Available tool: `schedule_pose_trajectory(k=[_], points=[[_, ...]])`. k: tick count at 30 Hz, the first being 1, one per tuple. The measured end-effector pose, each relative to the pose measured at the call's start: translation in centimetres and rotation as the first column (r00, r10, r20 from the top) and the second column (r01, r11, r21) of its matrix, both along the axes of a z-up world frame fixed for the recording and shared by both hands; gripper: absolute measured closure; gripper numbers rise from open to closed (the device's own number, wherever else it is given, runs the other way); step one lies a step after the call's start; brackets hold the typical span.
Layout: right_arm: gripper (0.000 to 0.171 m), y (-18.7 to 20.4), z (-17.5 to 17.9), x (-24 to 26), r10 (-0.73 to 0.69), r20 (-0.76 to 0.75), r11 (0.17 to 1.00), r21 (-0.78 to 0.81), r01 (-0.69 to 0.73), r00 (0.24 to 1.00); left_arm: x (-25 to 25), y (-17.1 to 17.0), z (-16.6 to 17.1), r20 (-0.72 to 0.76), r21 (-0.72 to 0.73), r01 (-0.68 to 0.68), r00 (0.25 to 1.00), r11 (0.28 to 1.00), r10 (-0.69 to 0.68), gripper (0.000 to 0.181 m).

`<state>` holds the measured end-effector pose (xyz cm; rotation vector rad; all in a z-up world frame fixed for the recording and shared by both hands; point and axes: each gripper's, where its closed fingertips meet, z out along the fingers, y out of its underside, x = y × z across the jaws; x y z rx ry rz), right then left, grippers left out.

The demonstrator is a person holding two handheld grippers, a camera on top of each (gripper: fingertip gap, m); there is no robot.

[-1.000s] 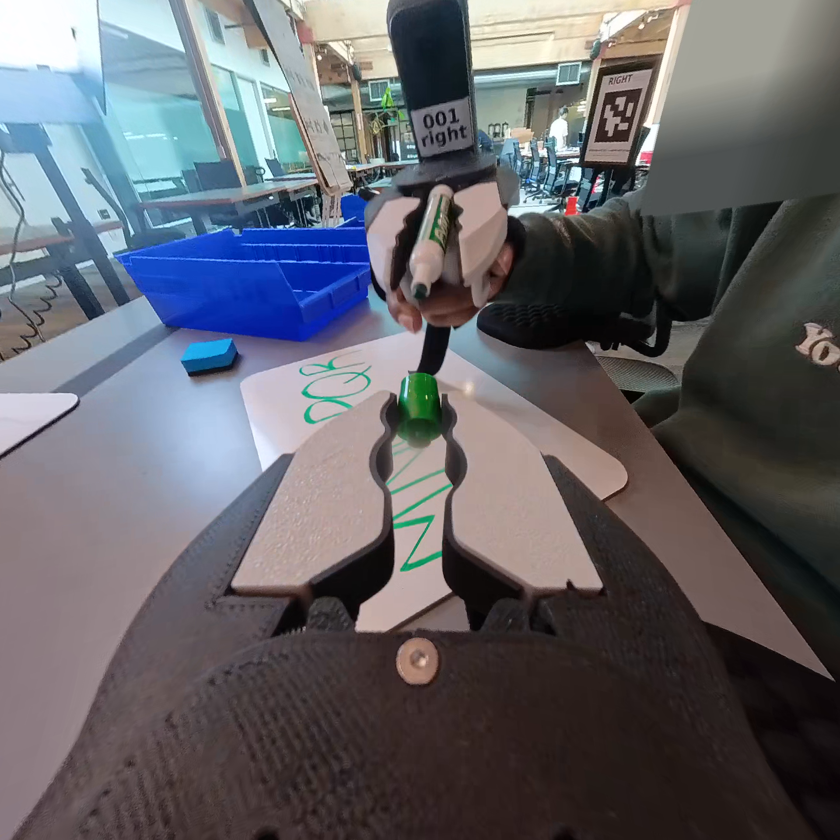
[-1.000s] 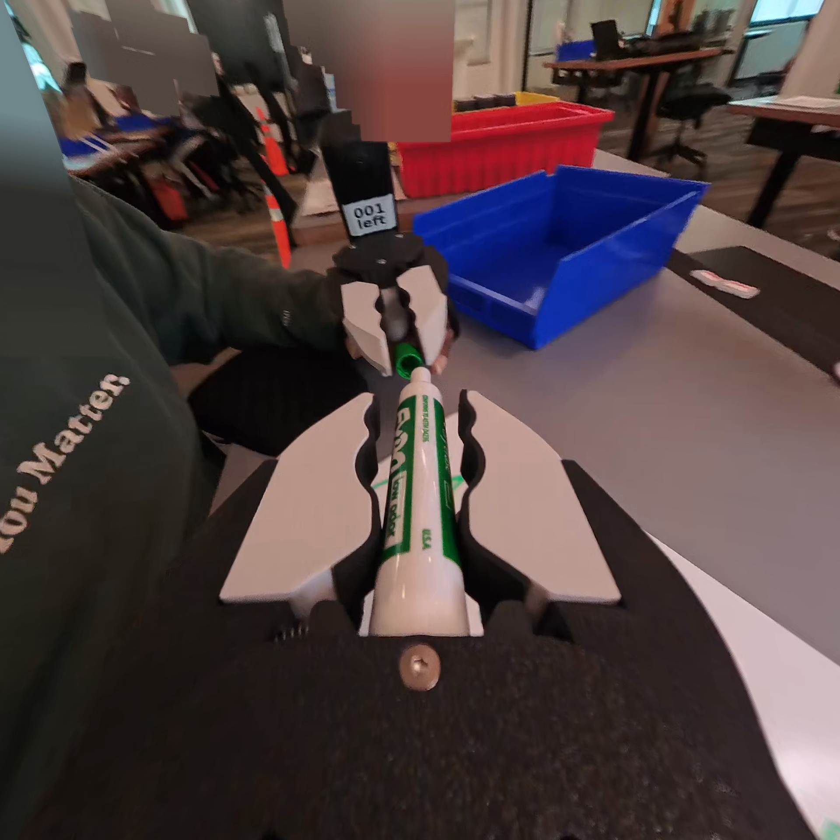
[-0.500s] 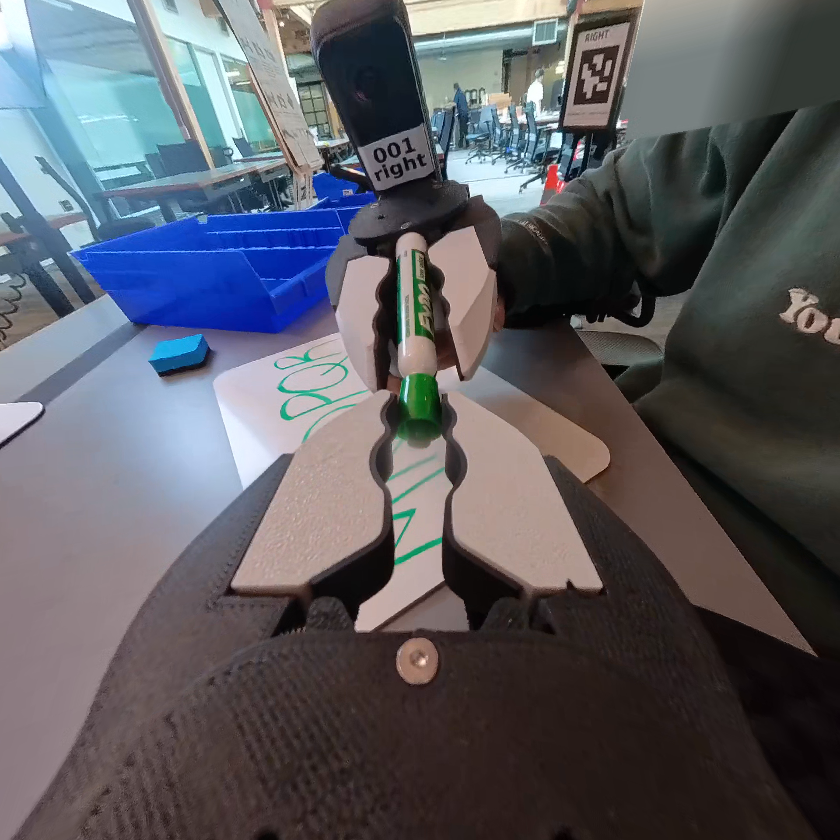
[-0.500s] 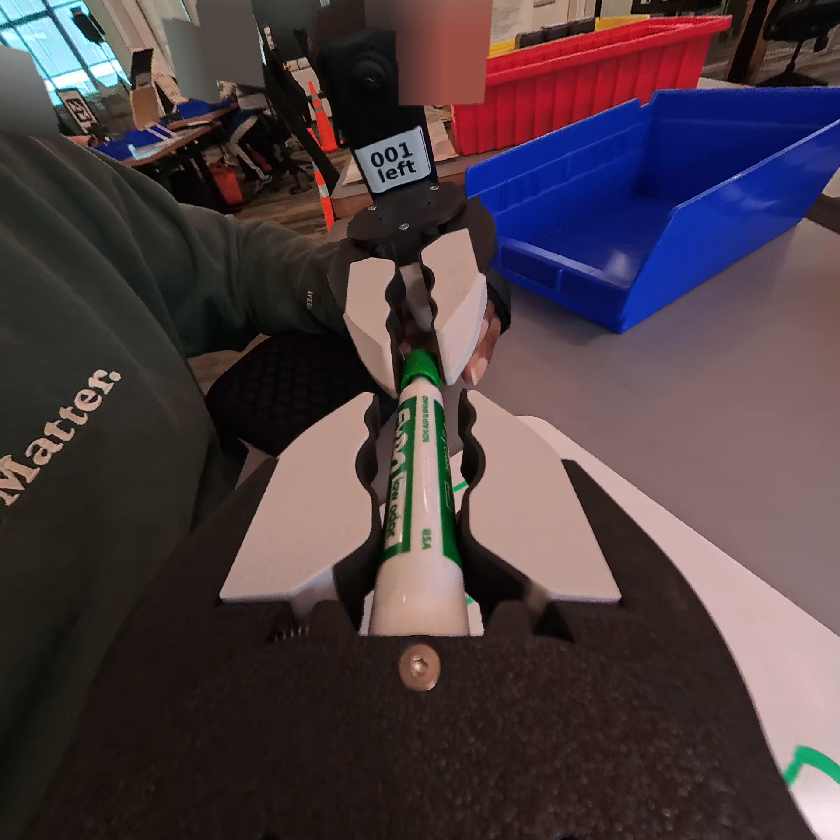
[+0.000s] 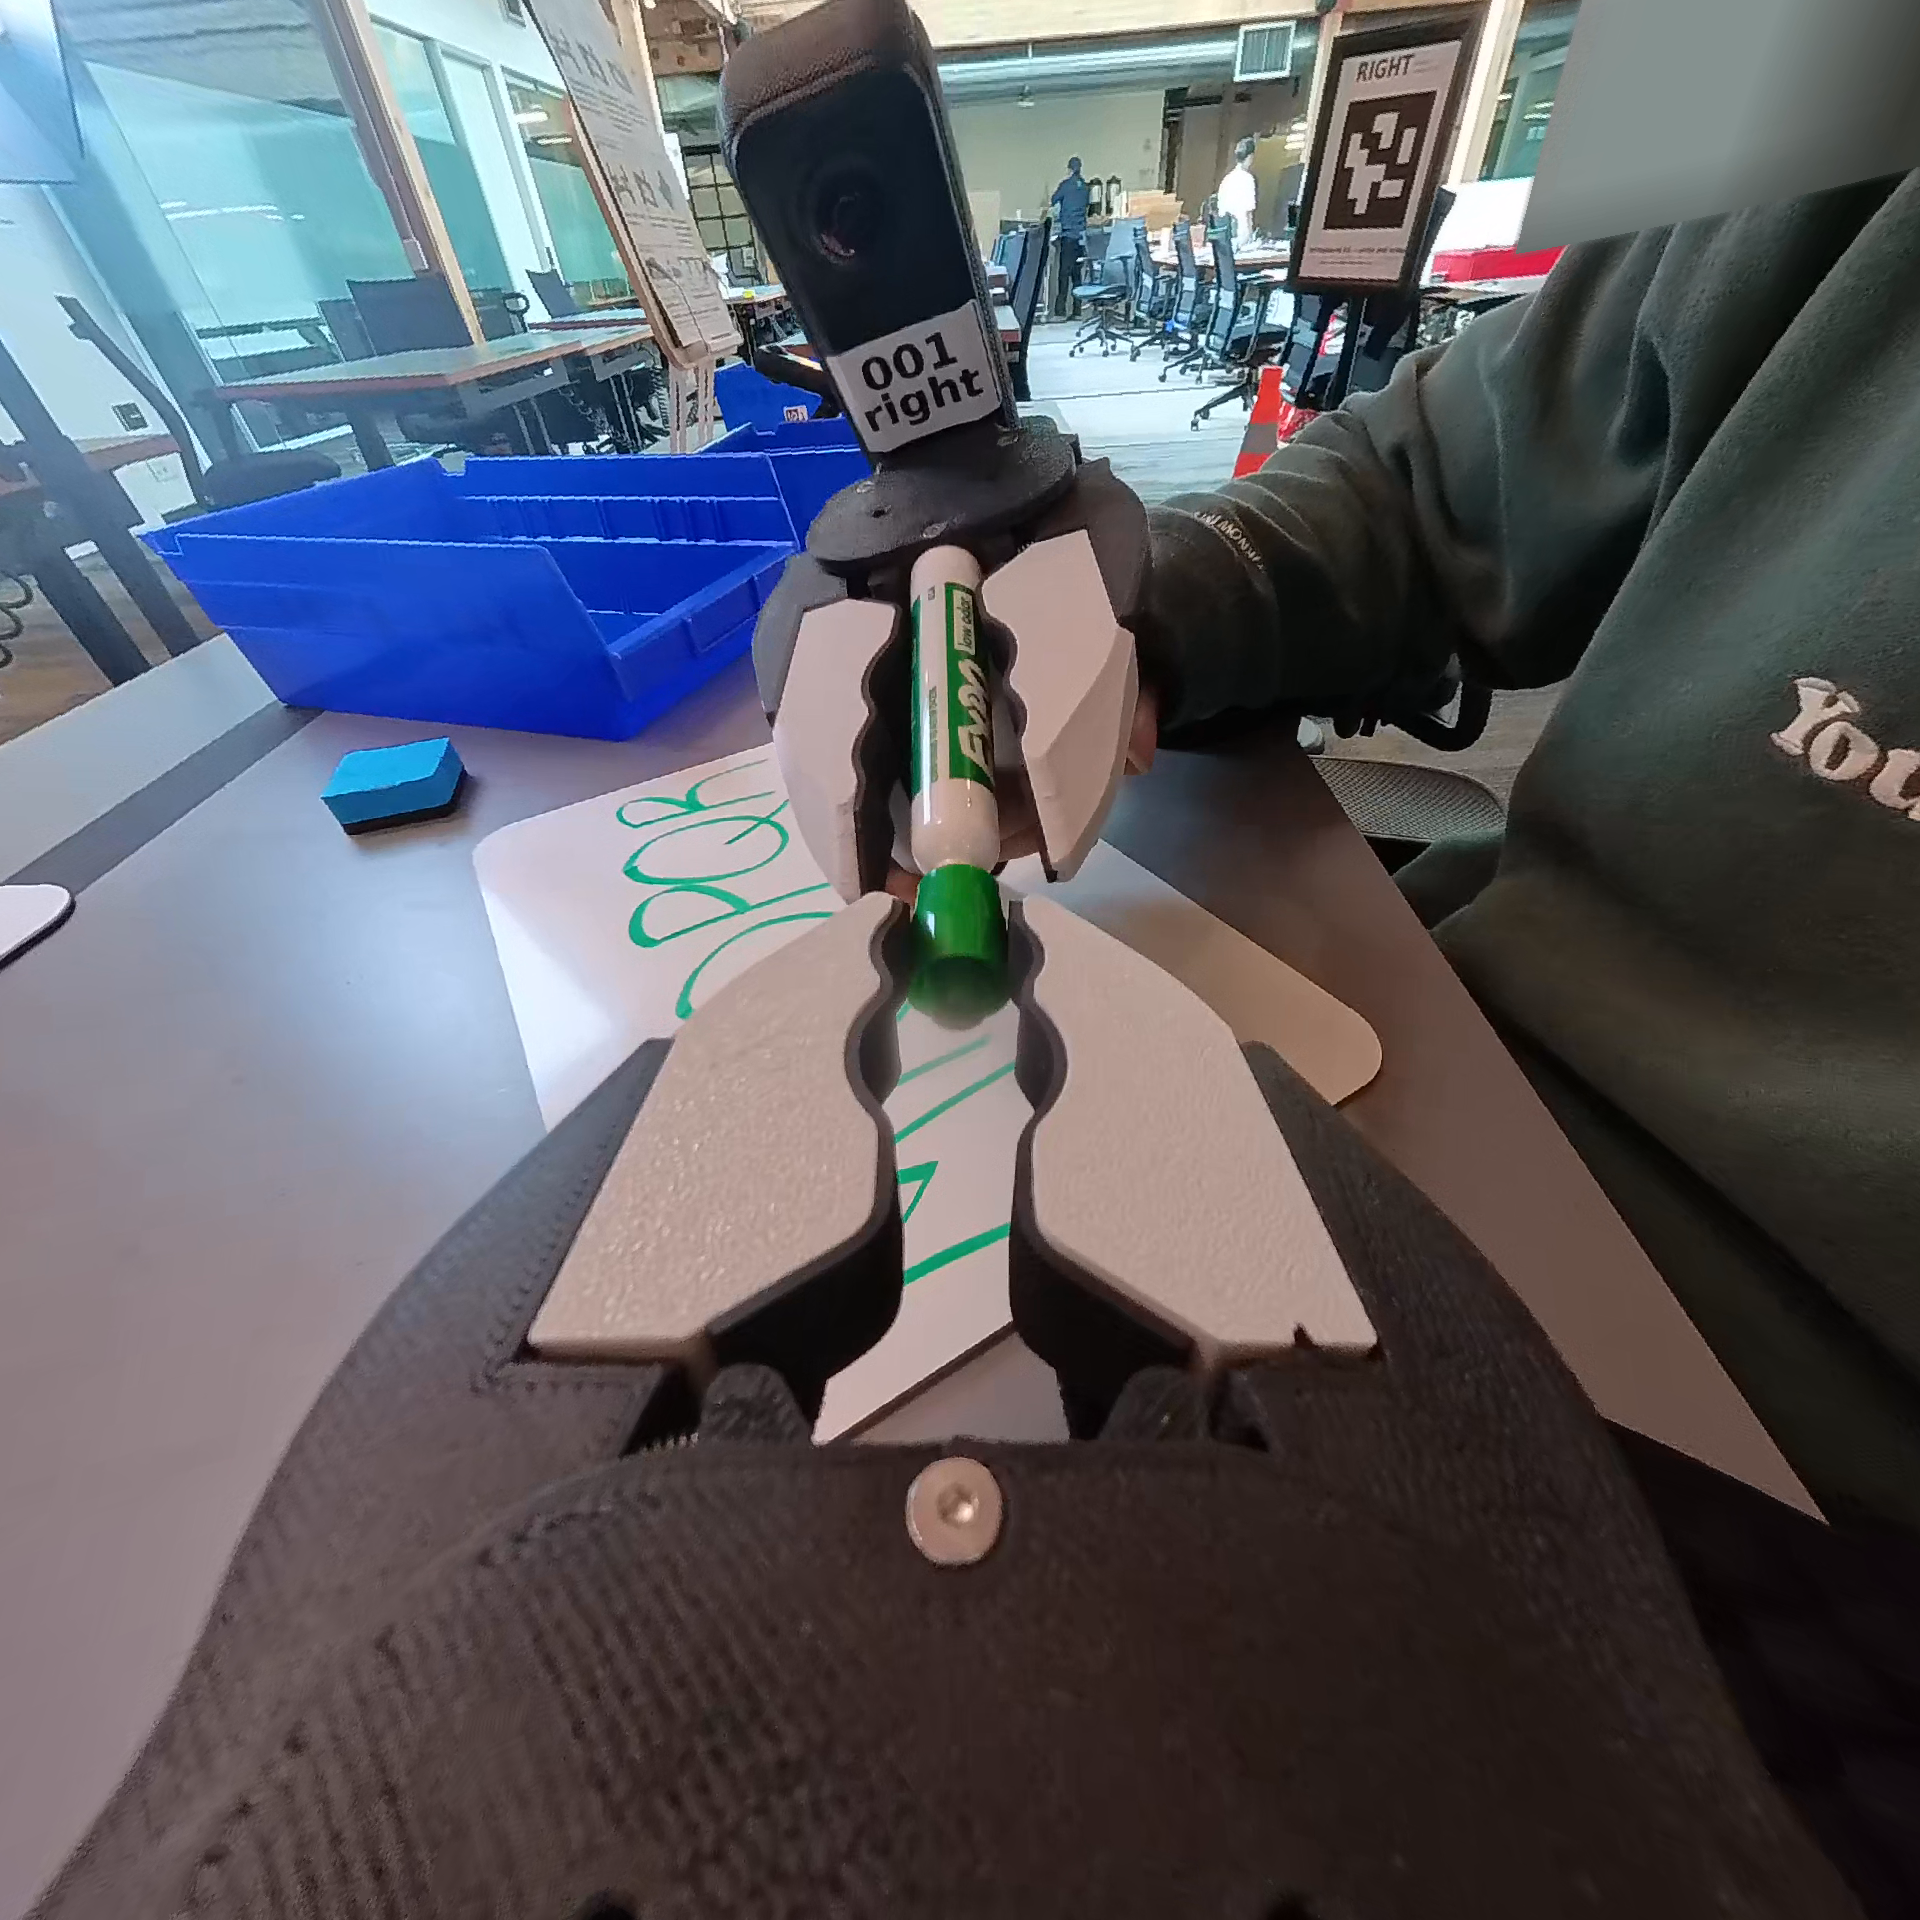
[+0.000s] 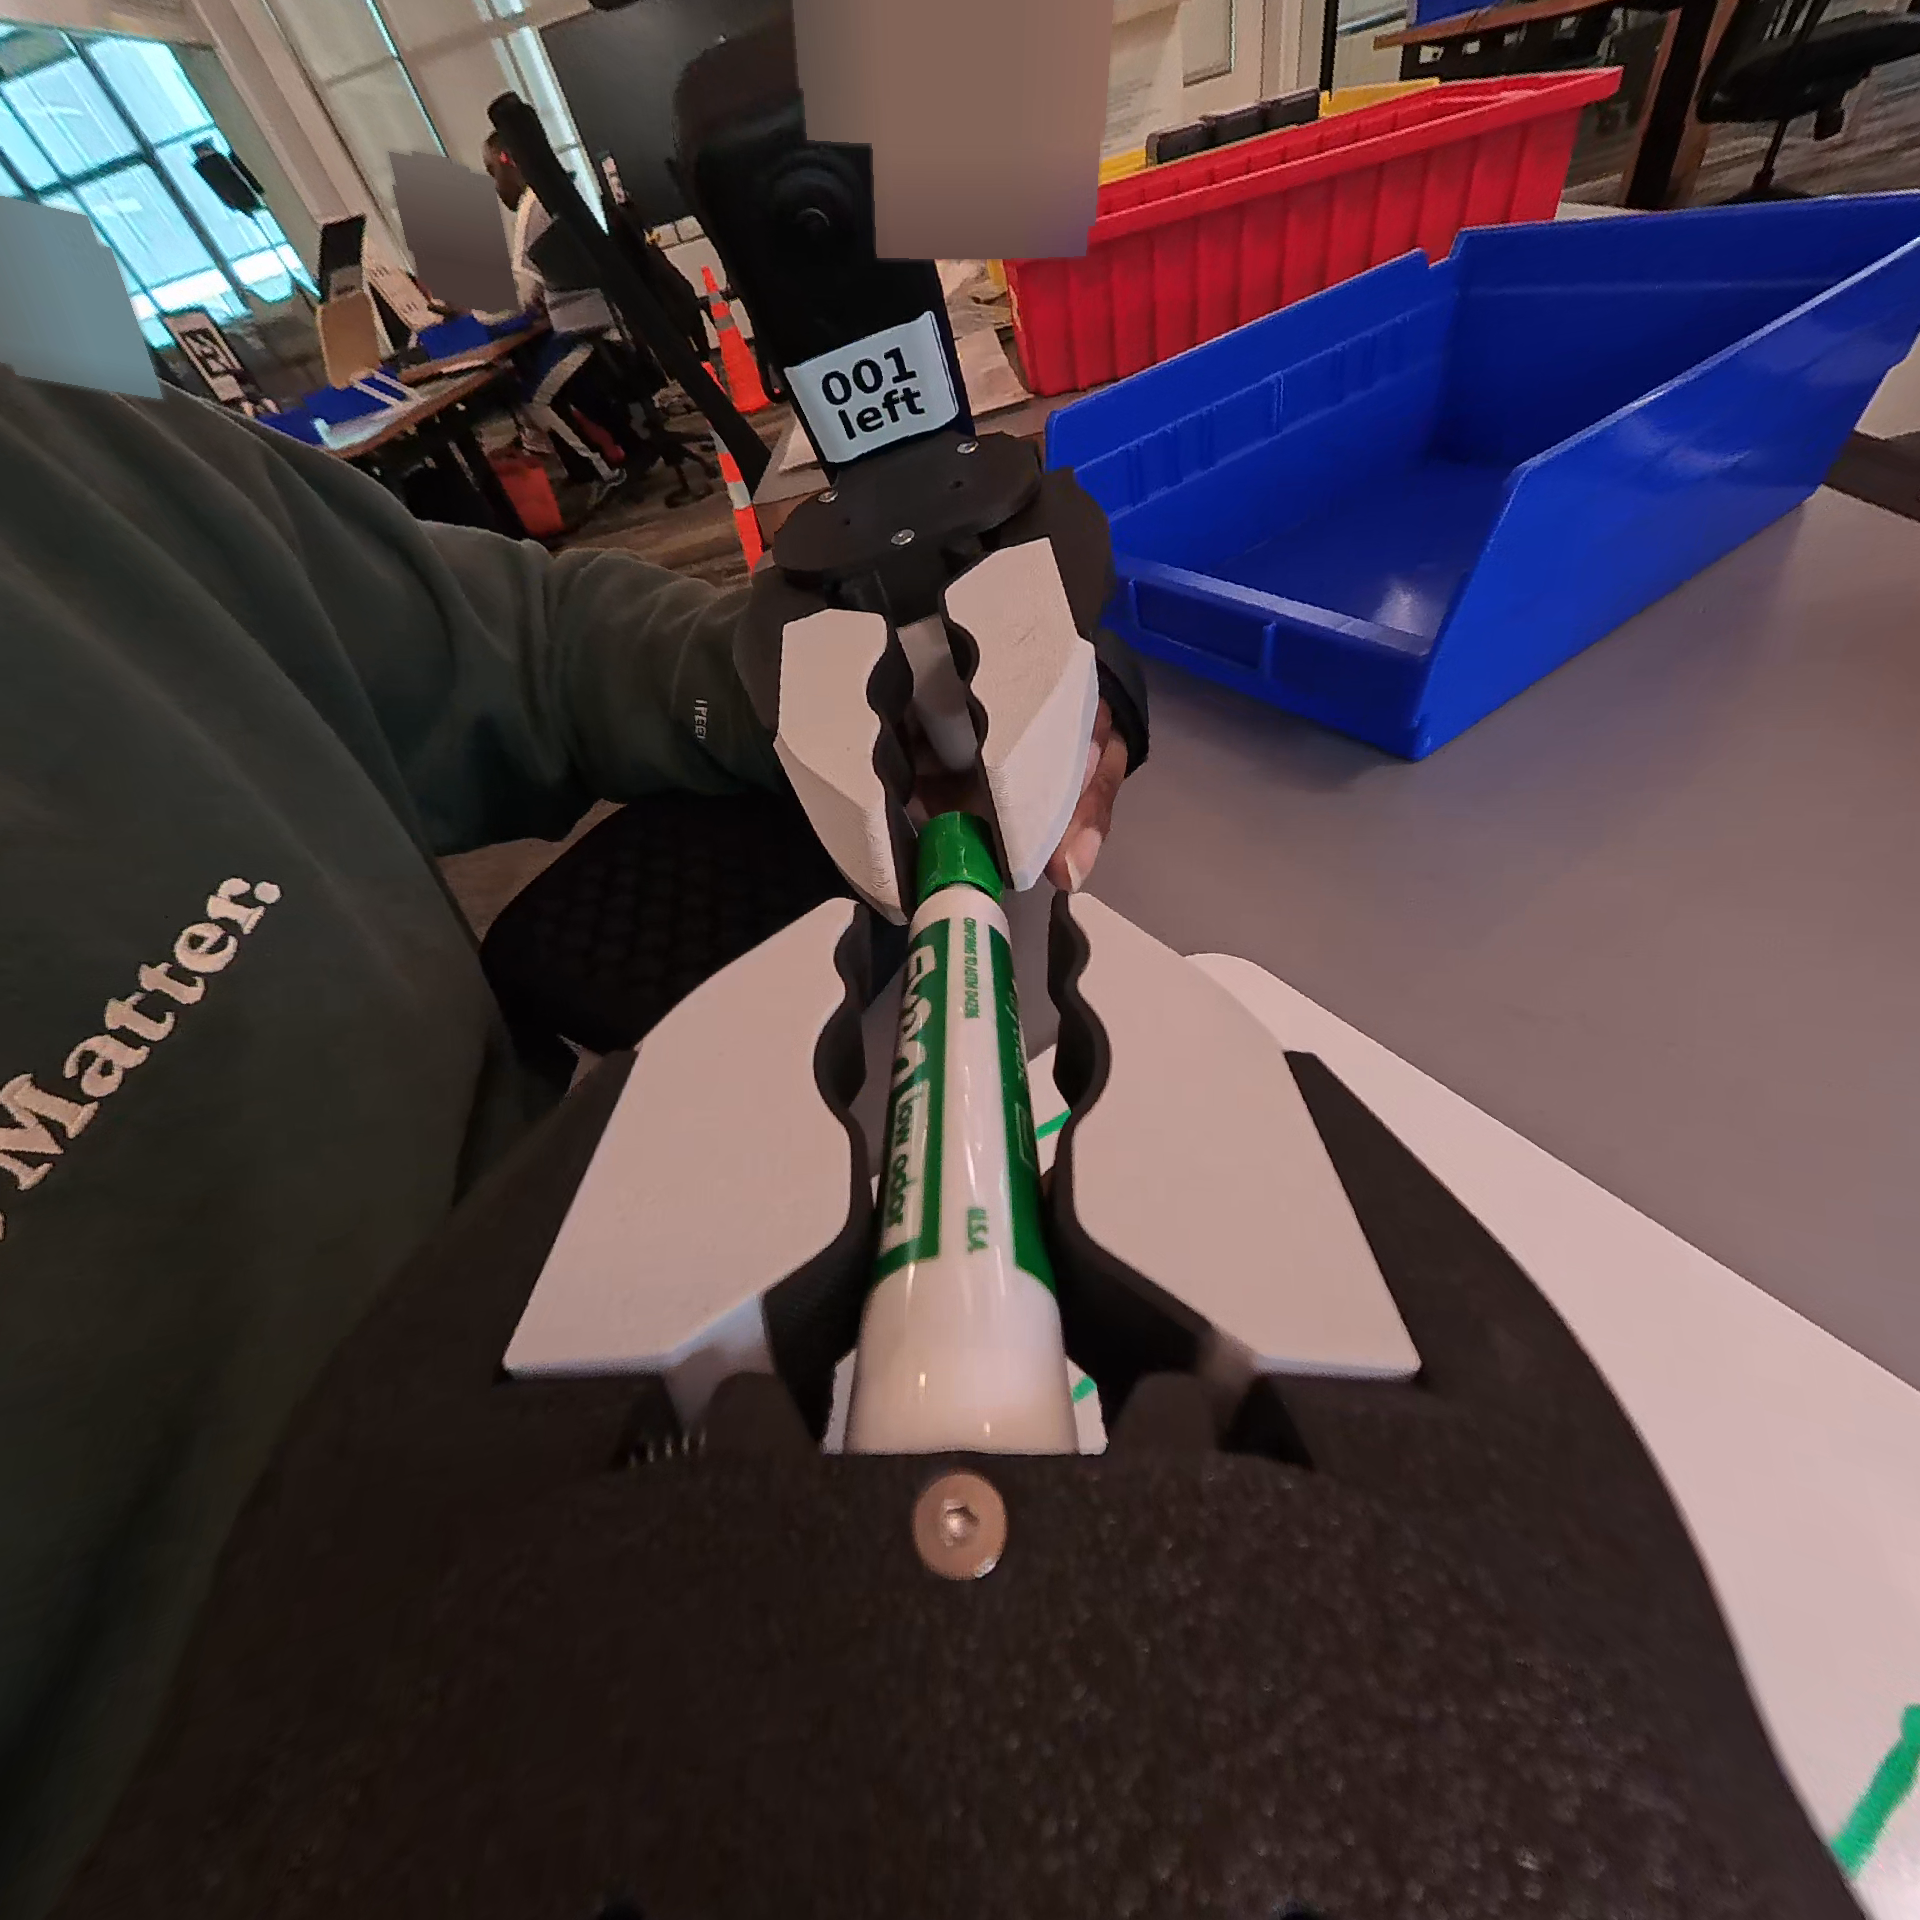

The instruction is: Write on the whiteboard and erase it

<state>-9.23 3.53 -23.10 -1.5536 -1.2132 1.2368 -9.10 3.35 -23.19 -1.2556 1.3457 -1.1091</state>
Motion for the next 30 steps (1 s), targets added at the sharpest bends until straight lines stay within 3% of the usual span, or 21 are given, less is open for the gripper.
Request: schedule_pose_trajectory(k=[13, 15, 16, 17, 18, 20, 24, 30], points=[[0.138, -0.4, 0.0, -0.2, 0.011, -0.06, 0.997, -0.073, -0.016, 0.998, 0.1, -0.4, 0.1, -0.019, 0.066, -0.009, 1.0, 0.998, 0.01, 0.165], [0.138, -1.6, -1.3, -1.2, 0.069, -0.004, 0.994, -0.086, -0.069, 0.998, 1.4, -2.1, 0.6, 0.015, 0.067, 0.057, 0.998, 0.996, -0.058, 0.181], [0.137, -3.5, -2.9, -2.6, 0.151, 0.072, 0.987, -0.065, -0.146, 0.986, 2.6, -3.1, -0.2, -0.055, 0.117, 0.085, 0.995, 0.99, -0.079, 0.18], [0.137, -4.5, -3.5, -4.0, 0.138, 0.084, 0.989, 0.033, -0.141, 0.987, 2.8, -3.3, 0.3, -0.069, 0.201, 0.072, 0.996, 0.977, -0.059, 0.181], [0.138, -4.3, -3.1, -4.4, 0.109, 0.057, 0.988, 0.107, -0.115, 0.992, 2.5, -3.0, 1.3, -0.032, 0.237, 0.046, 0.999, 0.97, -0.039, 0.181], [0.137, -3.4, -1.0, -3.9, 0.142, 0.012, 0.99, 0.01, -0.142, 0.99, 1.0, -1.8, 3.5, 0.075, 0.211, -0.038, 0.997, 0.977, 0.023, 0.181], [0.138, -1.6, 0.4, -3.6, 0.098, 0.009, 0.988, 0.115, -0.098, 0.995, -2.3, 0.3, 7.3, 0.266, 0.124, -0.127, 0.96, 0.984, 0.091, 0.181], [0.138, -0.6, -0.3, -3.1, 0.064, 0.014, 0.994, 0.09, -0.065, 0.998, -4.1, 2.8, 7.3, 0.266, 0.063, -0.182, 0.951, 0.981, 0.159, 0.181]])
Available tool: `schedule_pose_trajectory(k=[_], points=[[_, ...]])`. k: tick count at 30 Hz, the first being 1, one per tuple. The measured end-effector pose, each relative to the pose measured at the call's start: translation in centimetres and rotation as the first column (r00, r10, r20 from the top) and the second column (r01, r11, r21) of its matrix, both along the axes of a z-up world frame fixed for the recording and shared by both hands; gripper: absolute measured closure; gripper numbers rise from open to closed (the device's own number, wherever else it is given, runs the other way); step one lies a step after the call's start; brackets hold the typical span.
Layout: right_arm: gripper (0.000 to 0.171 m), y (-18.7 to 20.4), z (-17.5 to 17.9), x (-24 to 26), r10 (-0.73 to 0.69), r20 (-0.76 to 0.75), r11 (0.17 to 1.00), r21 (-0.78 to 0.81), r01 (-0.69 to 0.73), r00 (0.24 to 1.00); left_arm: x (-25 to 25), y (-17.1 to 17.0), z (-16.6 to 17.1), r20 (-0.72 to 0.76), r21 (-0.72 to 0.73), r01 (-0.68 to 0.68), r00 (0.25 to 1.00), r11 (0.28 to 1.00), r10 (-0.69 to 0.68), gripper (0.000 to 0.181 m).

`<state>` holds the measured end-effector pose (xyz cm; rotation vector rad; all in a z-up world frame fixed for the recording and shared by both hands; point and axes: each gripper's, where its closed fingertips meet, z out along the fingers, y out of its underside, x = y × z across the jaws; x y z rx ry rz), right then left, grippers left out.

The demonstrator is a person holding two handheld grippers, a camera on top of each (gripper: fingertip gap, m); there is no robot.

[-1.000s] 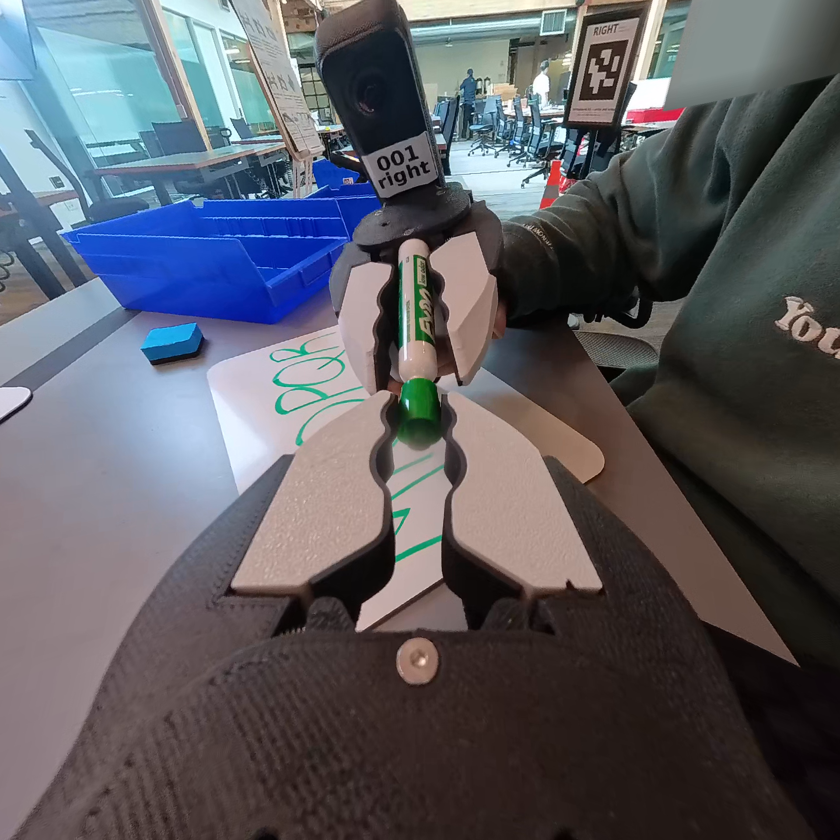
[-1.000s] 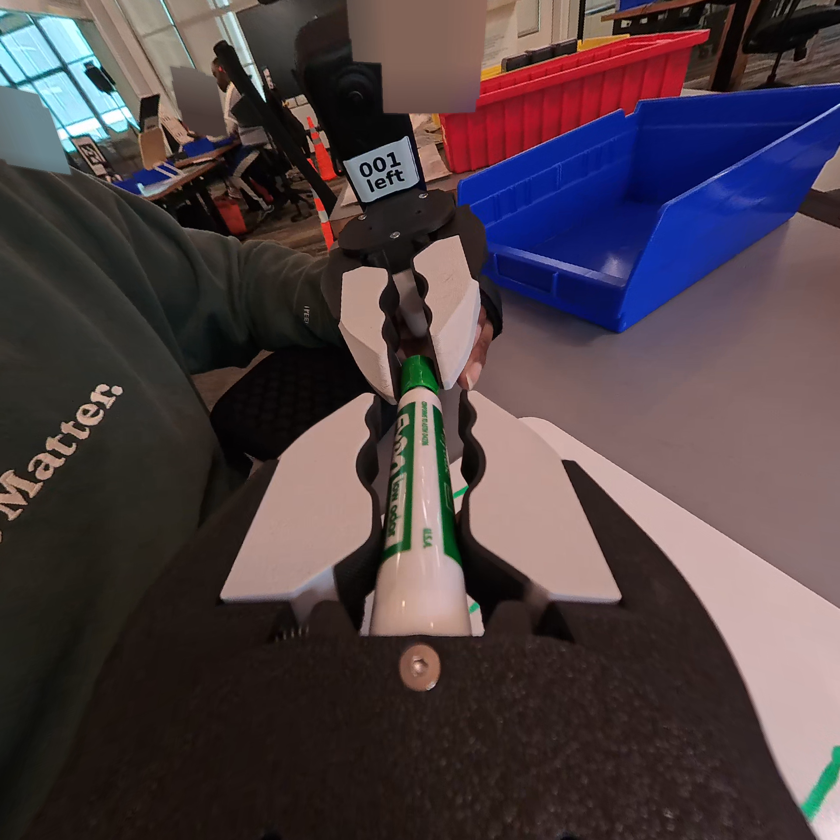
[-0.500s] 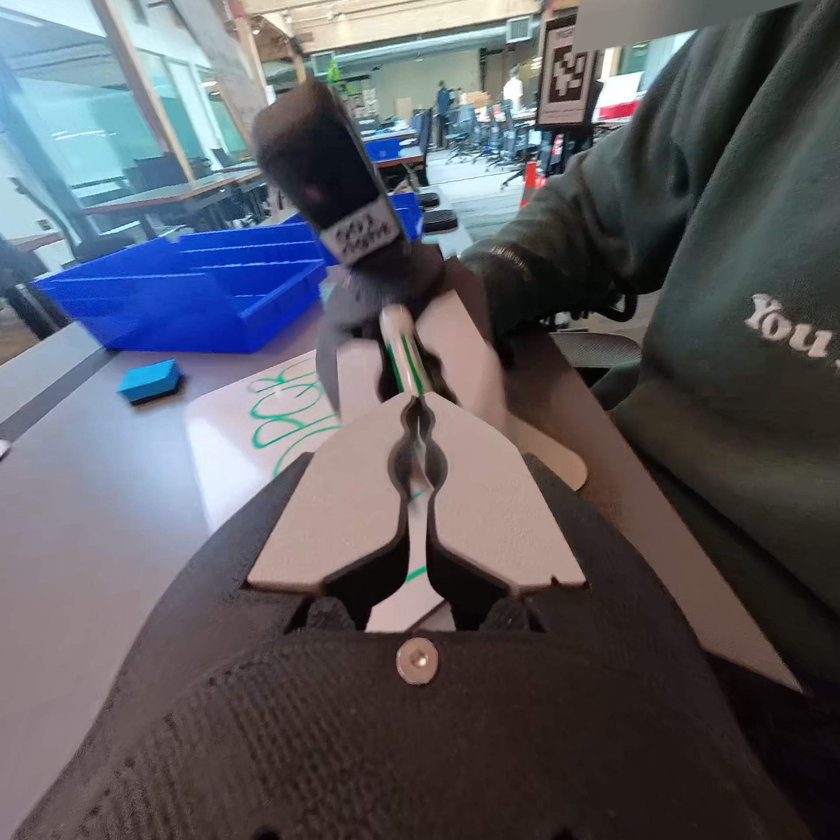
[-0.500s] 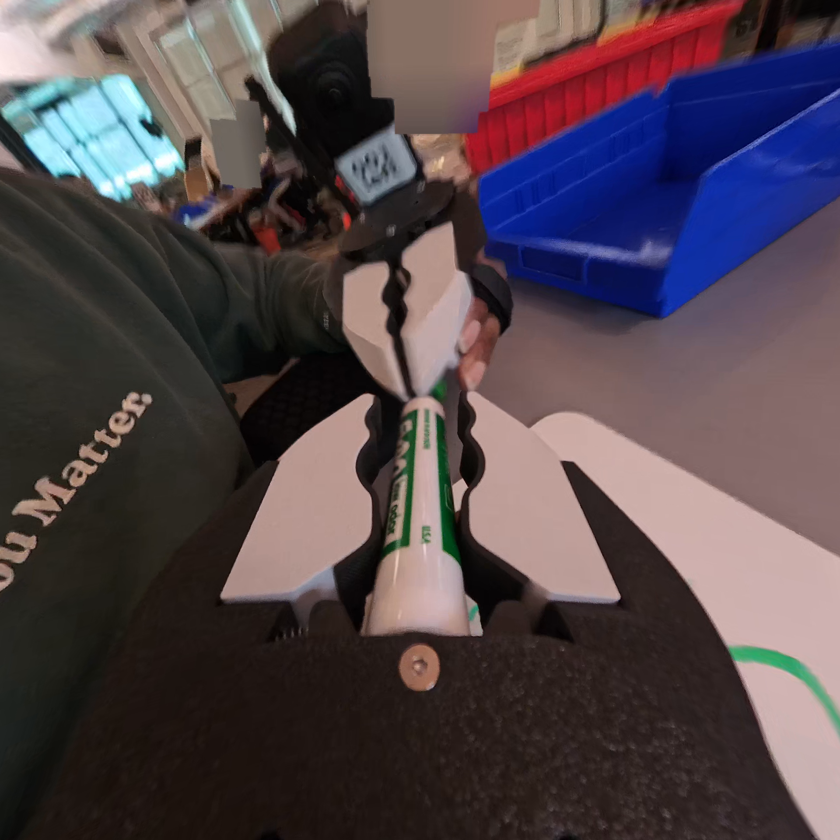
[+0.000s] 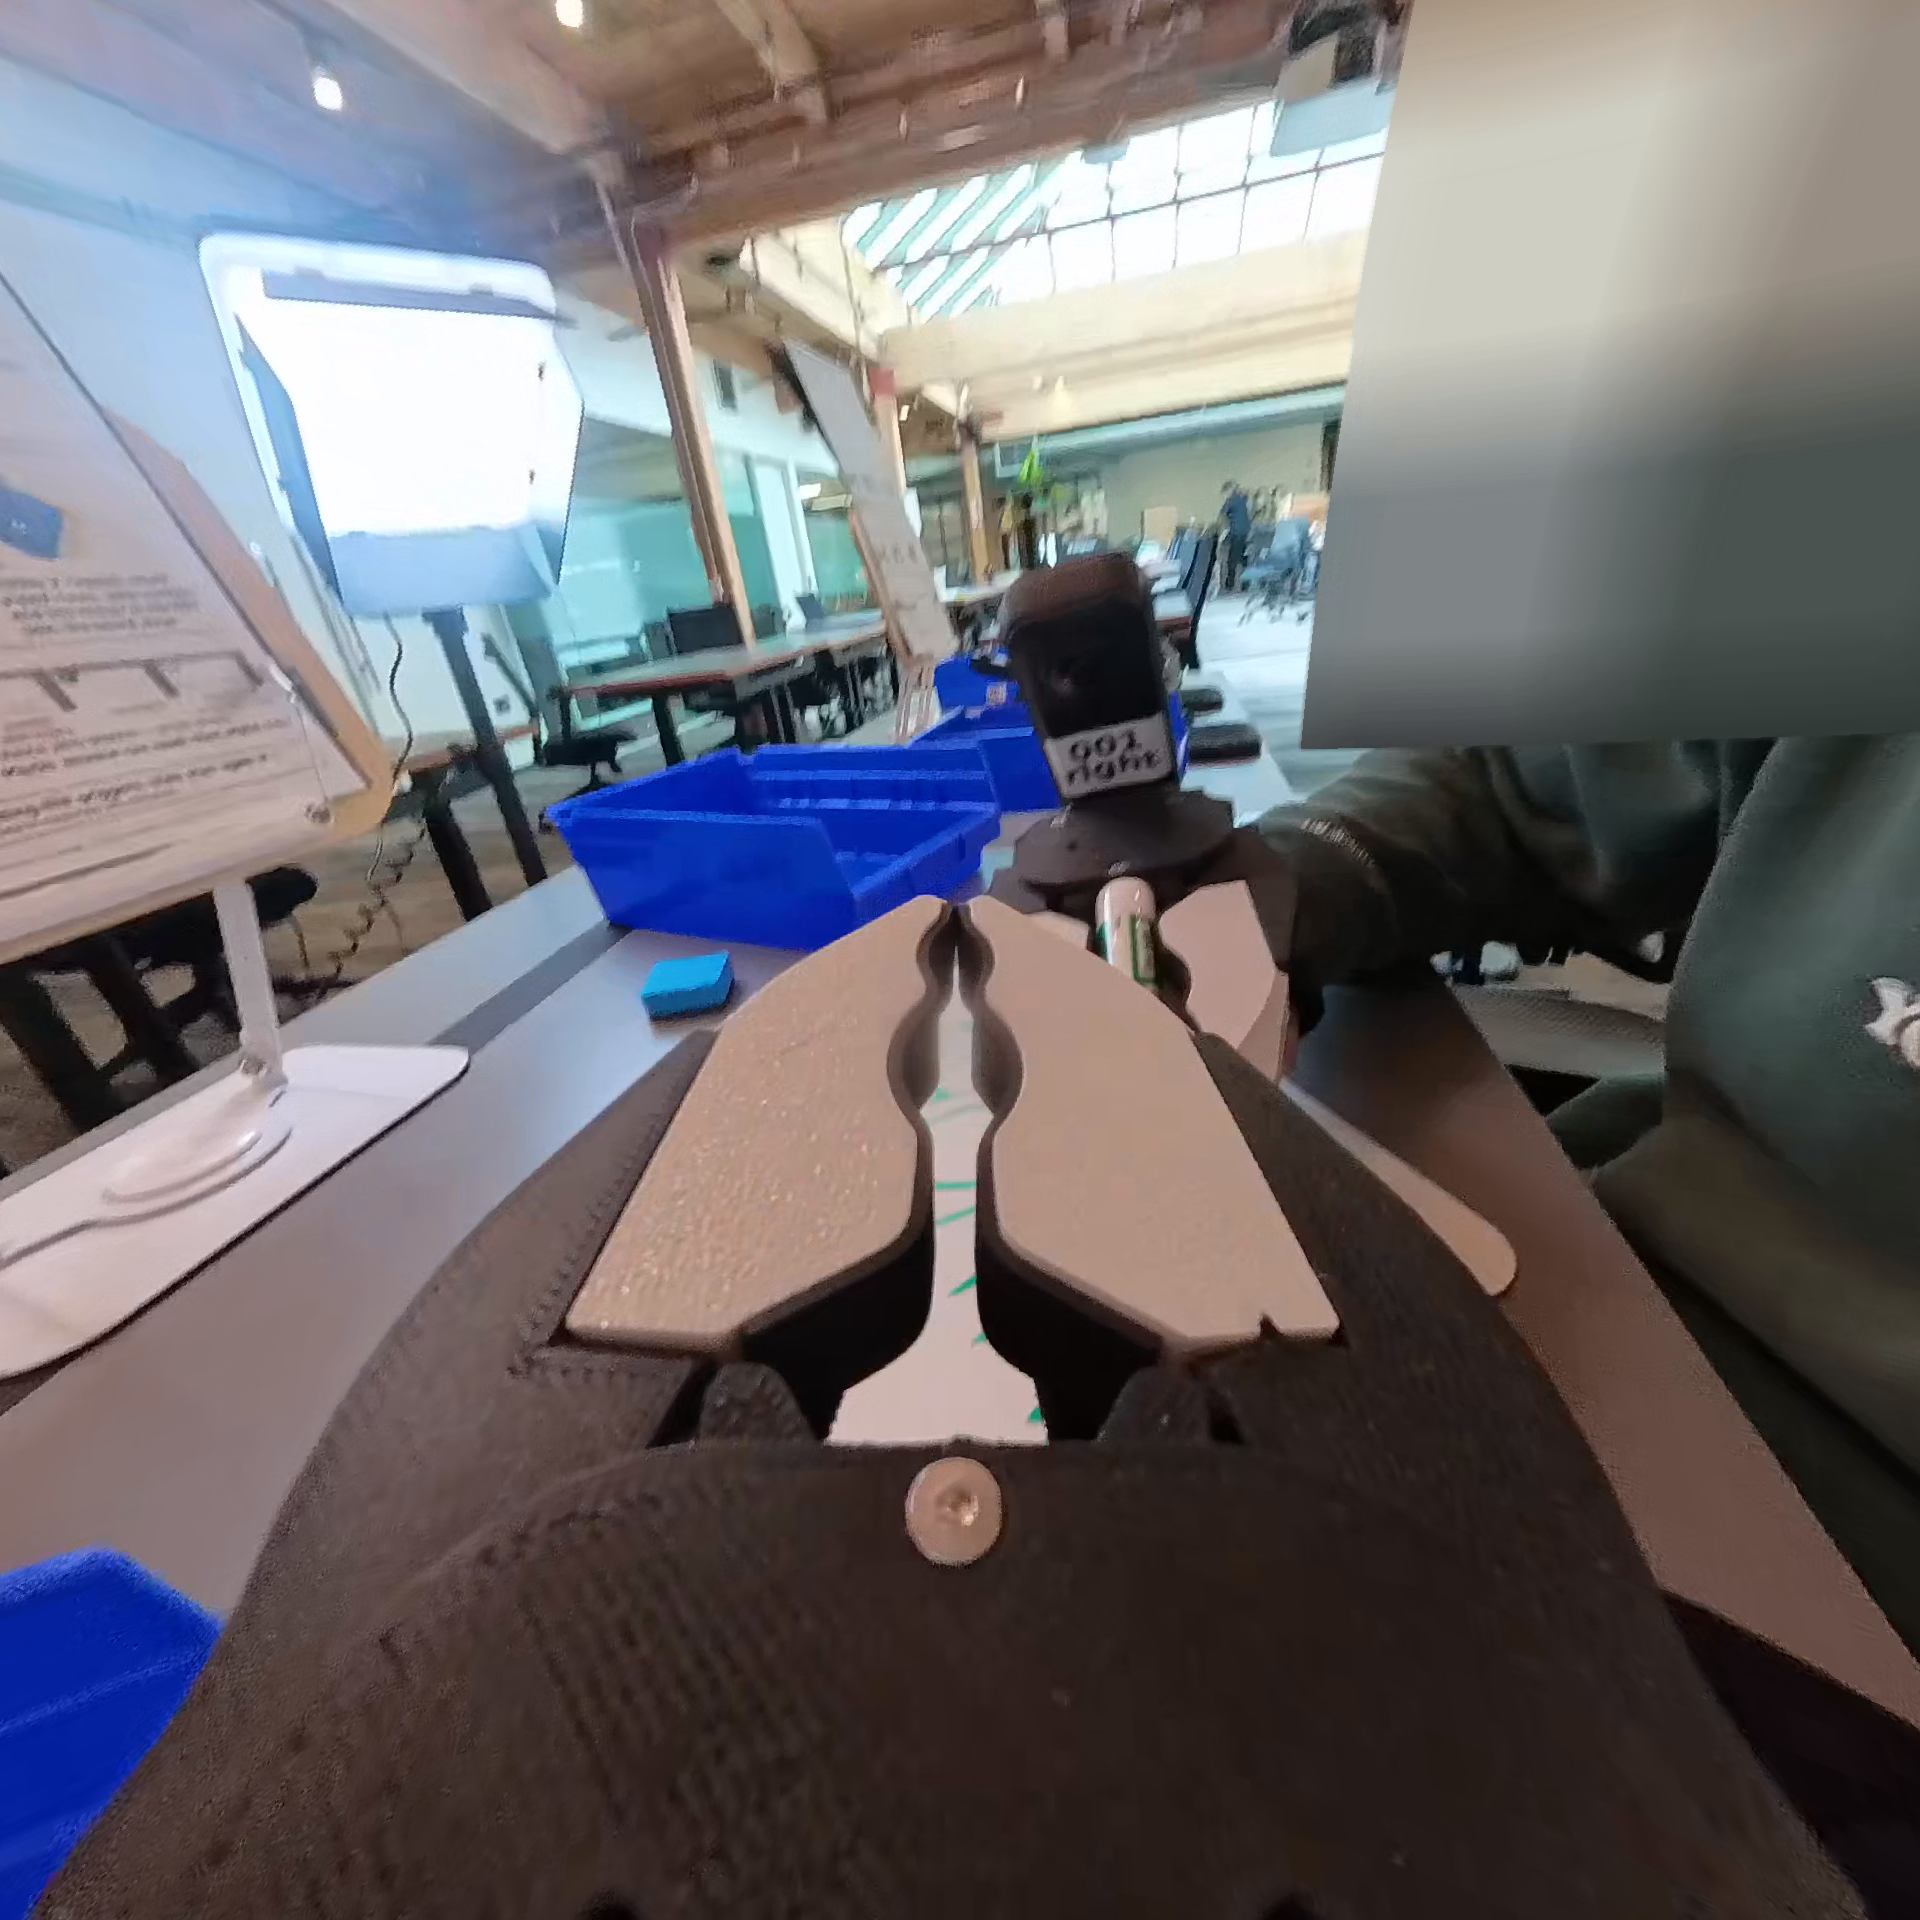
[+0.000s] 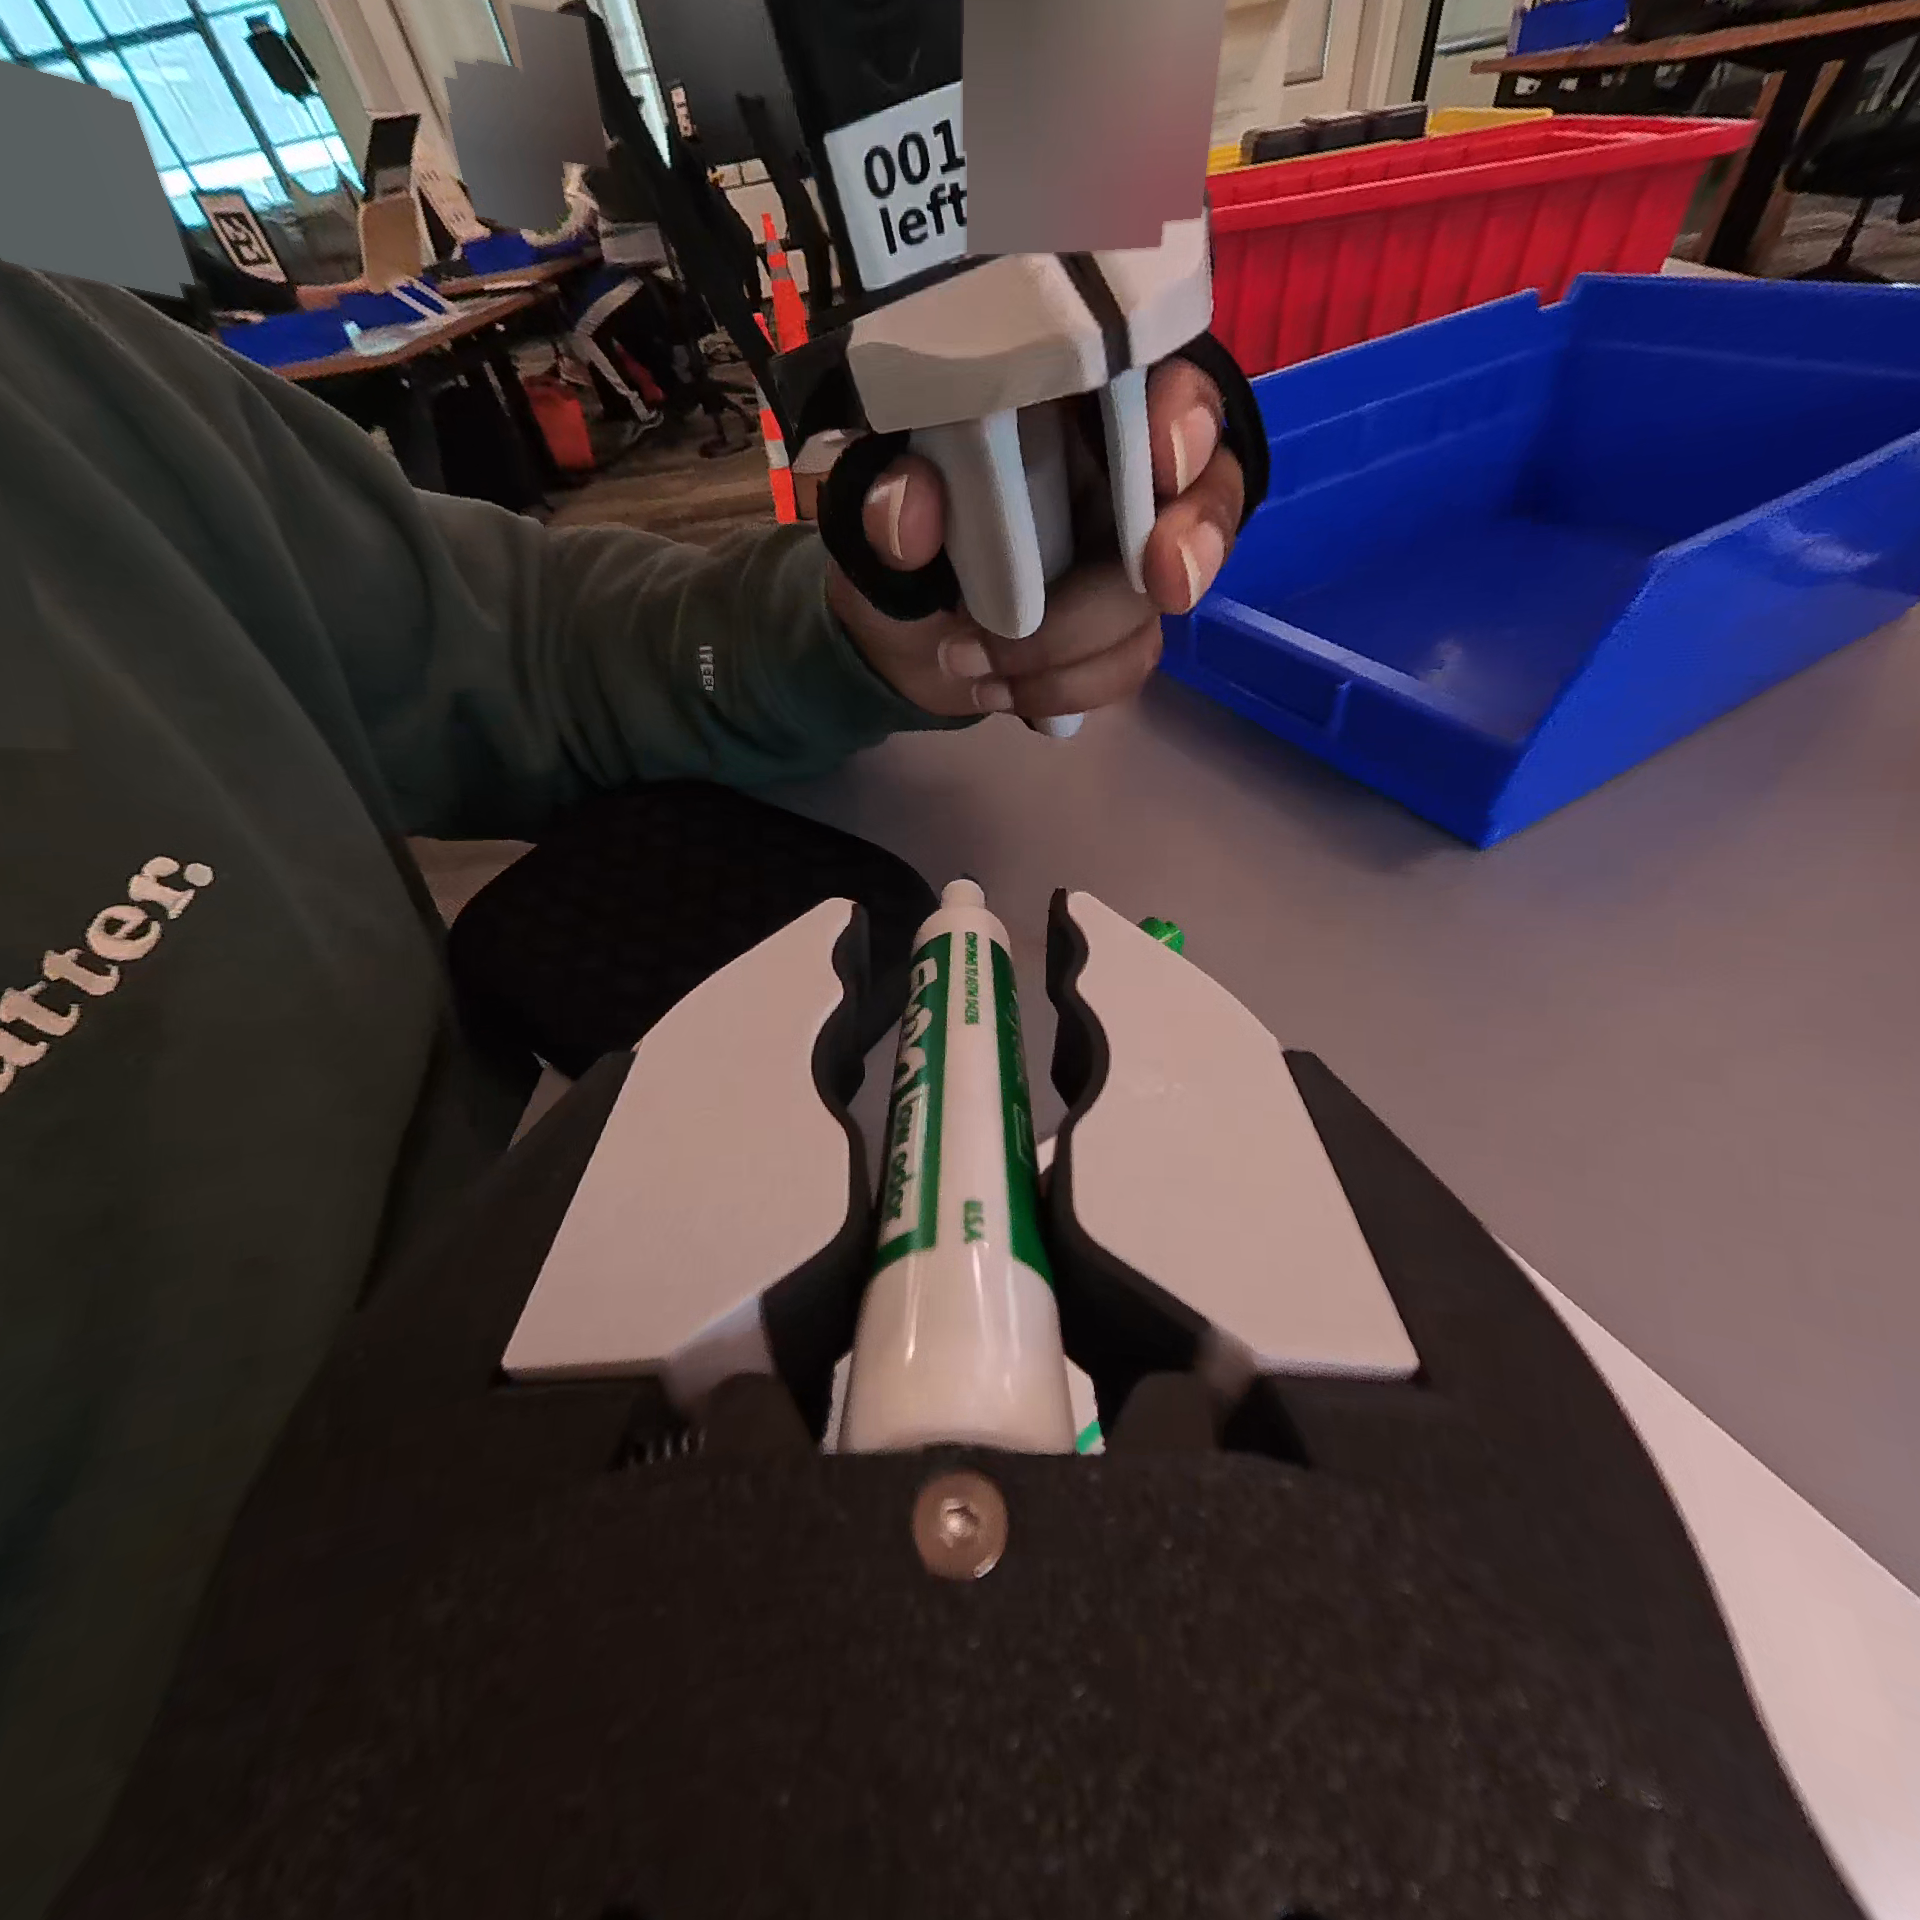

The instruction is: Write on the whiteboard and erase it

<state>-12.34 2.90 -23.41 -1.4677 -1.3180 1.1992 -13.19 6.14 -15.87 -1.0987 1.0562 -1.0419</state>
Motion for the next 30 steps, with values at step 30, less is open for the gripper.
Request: schedule_pose_trajectory(k=[30], points=[[0.137, 1.4, -0.3, 7.7, -0.118, 0.025, 0.993, 0.012, 0.118, 0.993, -2.6, -0.5, -17.7, -0.804, -0.249, 0.042, 0.547, 0.967, -0.231, 0.162]])
